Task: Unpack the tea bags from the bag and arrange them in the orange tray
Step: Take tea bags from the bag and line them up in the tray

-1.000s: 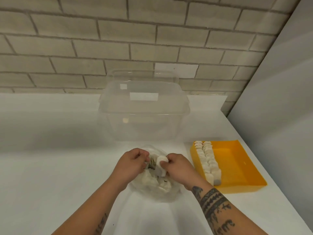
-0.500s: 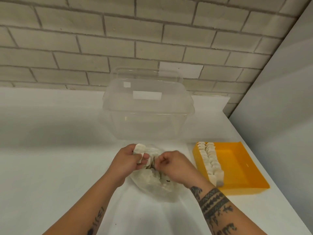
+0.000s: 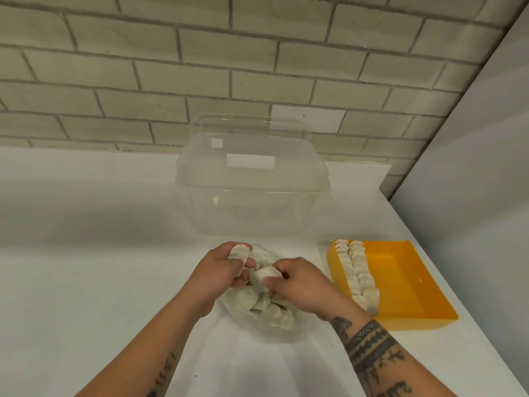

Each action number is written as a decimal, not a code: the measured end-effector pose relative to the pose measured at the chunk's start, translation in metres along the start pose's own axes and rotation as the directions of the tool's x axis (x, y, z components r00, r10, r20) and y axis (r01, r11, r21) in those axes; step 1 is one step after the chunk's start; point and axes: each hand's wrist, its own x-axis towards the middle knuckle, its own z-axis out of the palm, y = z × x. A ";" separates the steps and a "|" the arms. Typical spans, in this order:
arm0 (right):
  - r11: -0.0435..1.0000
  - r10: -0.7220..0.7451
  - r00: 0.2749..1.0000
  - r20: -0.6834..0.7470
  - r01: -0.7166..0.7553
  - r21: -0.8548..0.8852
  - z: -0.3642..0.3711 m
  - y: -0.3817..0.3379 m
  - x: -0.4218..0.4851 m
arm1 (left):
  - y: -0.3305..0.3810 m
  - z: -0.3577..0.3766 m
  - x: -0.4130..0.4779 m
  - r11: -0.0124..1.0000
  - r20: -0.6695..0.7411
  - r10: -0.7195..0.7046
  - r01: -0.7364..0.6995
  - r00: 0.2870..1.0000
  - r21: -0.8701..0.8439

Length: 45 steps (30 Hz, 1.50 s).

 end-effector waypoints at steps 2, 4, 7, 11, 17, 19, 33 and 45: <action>0.999 -0.051 0.998 0.039 0.050 0.013 -0.015 -0.010 0.001 | 0.005 0.005 0.001 0.998 0.056 0.007 -0.003 0.998 -0.058; 0.992 -0.119 0.992 0.040 0.120 -0.038 -0.024 -0.020 0.005 | 0.010 0.008 0.004 0.990 0.189 -0.021 0.046 0.982 -0.130; 0.985 -0.154 0.984 -0.094 0.145 -0.094 -0.025 -0.029 0.014 | 0.013 0.008 0.004 0.986 0.337 -0.041 0.093 0.941 -0.138; 0.996 -0.086 0.967 -0.241 0.088 0.001 -0.012 -0.023 0.021 | 0.003 -0.001 0.009 0.987 0.243 -0.063 0.096 0.968 -0.126; 0.975 0.073 0.996 -0.047 -0.081 -0.206 0.025 0.004 0.019 | -0.015 -0.014 0.011 0.945 -0.001 -0.072 0.068 0.997 -0.319; 0.970 0.107 0.994 0.001 -0.104 -0.217 0.042 0.007 0.019 | -0.017 -0.012 0.010 0.940 -0.016 -0.071 0.061 0.997 -0.335; 0.969 0.165 0.980 0.108 -0.181 0.168 0.006 0.003 0.015 | -0.014 -0.007 0.006 0.937 -0.026 -0.059 0.046 0.998 -0.348; 0.962 -0.274 0.903 0.331 0.258 0.091 -0.093 -0.046 0.005 | 0.026 0.010 -0.007 0.853 0.470 -0.075 0.301 0.880 -0.427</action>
